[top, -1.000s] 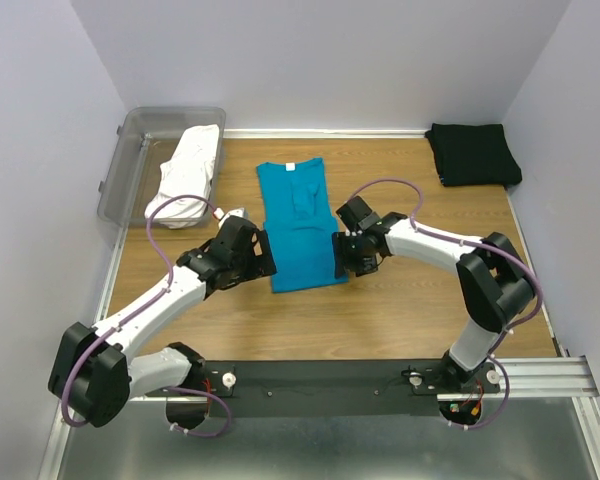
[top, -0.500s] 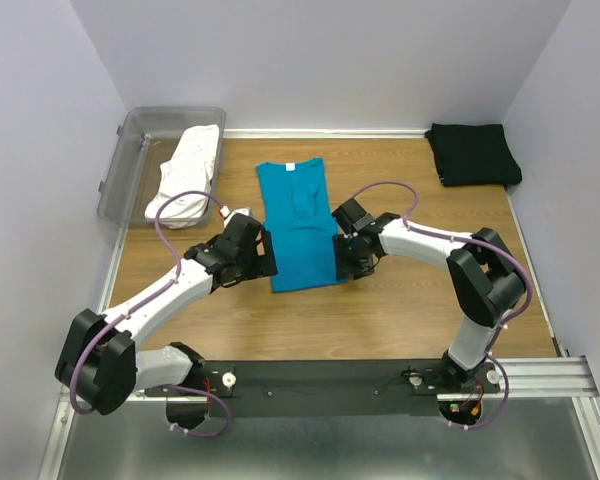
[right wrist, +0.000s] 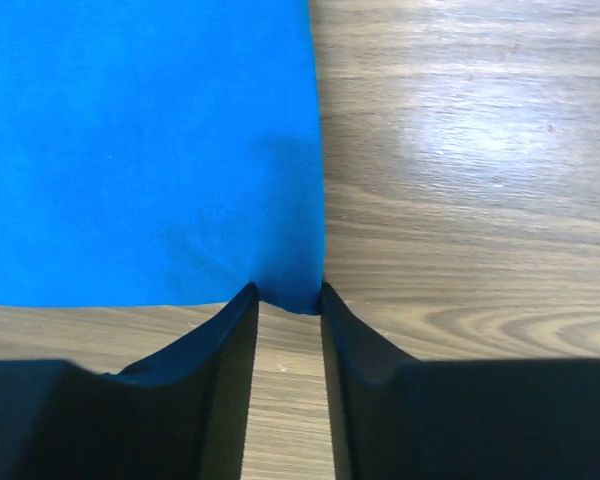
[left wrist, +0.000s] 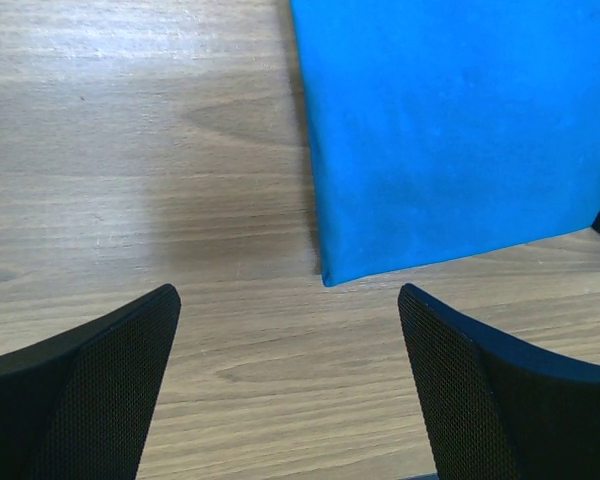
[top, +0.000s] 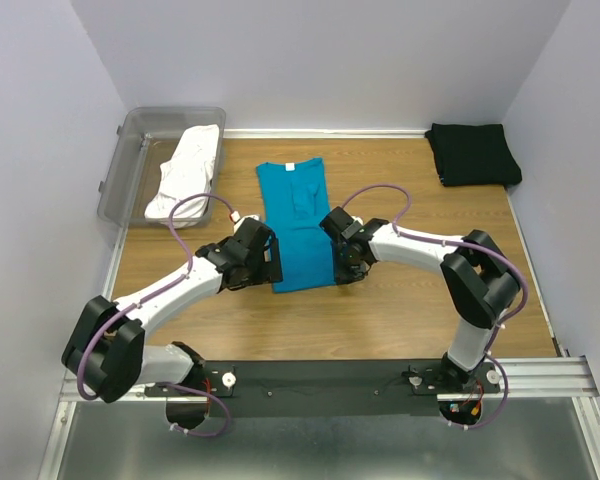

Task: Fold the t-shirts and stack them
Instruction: Fold the tshirt

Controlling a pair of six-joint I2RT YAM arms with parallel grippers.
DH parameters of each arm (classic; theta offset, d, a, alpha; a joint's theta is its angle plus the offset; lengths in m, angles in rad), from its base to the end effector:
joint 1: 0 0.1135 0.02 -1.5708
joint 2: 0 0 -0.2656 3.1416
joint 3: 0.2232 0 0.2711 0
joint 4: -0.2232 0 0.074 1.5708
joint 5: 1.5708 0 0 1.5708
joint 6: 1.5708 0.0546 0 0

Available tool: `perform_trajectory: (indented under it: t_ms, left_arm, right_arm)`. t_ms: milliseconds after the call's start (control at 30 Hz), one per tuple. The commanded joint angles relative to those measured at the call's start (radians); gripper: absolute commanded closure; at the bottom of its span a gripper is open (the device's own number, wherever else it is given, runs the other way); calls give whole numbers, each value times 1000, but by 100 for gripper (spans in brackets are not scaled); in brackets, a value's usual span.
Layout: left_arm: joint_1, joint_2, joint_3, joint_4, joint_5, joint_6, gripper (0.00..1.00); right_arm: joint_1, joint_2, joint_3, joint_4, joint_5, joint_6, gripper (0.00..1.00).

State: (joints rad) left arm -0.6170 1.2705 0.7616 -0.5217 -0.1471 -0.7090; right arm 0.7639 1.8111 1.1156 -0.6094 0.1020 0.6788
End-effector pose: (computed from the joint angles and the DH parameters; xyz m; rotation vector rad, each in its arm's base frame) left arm 0.2227 -0.1482 0.1810 -0.1733 2.6072 -0.2935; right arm 0.2626 0.2439 0.1243 -0.1025 2.8698 0.1435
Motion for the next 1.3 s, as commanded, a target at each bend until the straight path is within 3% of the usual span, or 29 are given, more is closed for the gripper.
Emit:
perform_trajectory:
  t_ms: [0, 367, 433, 467, 567, 833, 1267]
  left_arm:
    - [-15, 21, -4, -11, -26, -23, 3]
    - [-52, 69, 1, -15, -35, -55, 4]
    - [-64, 92, 5, -15, -39, -61, 5]
    - [-70, 108, 11, -17, -37, -66, 6]
    - [-79, 133, 22, -31, -45, -87, 12]
    - [-121, 205, 73, -47, -49, -125, 23]
    - [-132, 334, 148, -80, -69, -158, 31]
  right_arm:
    - [18, 119, -69, -64, 51, 33, 63]
    - [18, 122, -42, -66, 79, -5, 62]
    - [18, 128, -42, -66, 80, -16, 69]
    - [18, 131, -39, -66, 82, -25, 81]
    - [18, 129, -34, -66, 80, -42, 99]
    - [18, 126, -23, -64, 74, -67, 99]
    - [18, 109, -33, -56, 82, -117, 99]
